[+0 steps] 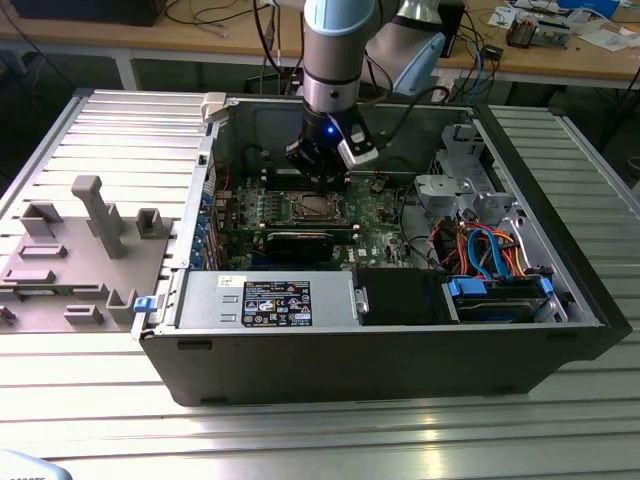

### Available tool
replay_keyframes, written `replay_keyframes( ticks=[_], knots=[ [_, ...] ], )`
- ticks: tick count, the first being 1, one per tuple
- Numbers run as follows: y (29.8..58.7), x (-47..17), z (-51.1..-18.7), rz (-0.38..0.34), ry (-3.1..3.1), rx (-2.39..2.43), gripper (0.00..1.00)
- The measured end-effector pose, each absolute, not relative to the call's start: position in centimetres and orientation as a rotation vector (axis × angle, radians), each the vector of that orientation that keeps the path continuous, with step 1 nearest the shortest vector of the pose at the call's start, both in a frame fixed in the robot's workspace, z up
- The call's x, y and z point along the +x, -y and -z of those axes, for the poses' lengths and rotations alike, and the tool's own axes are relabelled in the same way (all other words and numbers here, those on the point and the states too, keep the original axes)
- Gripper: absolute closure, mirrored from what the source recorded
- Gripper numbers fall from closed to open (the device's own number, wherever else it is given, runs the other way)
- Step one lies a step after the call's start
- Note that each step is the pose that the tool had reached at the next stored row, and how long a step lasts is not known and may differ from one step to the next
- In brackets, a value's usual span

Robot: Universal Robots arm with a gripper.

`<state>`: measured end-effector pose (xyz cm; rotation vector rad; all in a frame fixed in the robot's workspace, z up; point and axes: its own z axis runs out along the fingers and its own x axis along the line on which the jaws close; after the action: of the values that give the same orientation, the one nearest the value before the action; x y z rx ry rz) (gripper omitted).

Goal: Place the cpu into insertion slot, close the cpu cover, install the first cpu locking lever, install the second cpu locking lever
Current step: 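Install the first cpu locking lever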

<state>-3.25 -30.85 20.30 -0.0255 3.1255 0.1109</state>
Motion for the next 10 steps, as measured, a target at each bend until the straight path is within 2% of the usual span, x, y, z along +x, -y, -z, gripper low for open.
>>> replay_keyframes(
  ticks=[10],
  knots=[
    [30.74,-2.63,-19.94,-0.110,-3.126,-0.025,0.89]
  ],
)
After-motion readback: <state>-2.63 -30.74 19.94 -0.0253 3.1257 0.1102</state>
